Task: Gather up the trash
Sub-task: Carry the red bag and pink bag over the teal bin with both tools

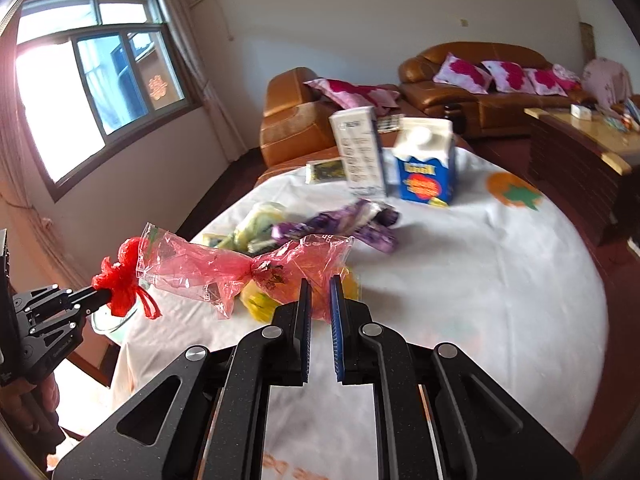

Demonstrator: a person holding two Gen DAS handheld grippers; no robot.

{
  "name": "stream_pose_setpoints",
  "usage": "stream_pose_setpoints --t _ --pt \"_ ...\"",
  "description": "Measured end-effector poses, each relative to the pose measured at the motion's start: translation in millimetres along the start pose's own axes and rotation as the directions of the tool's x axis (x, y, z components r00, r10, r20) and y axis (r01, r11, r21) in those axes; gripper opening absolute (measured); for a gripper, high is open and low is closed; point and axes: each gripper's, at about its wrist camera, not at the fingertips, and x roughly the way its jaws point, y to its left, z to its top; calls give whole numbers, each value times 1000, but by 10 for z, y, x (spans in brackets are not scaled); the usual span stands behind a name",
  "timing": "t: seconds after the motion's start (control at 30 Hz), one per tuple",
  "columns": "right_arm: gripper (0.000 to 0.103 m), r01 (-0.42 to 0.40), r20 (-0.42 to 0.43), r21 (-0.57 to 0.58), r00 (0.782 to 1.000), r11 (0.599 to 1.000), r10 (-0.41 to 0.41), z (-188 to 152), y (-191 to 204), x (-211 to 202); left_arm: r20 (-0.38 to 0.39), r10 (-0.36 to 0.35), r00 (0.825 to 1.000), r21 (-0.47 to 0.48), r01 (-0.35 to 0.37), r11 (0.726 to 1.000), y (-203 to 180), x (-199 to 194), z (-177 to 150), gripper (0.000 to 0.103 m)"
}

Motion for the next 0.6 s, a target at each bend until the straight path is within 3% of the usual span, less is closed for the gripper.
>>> stream_pose_setpoints --t 0.6 --pt "10 -37 -39 -110 999 993 33 262 635 544 -14 136 991 -71 -137 988 715 19 -136 8"
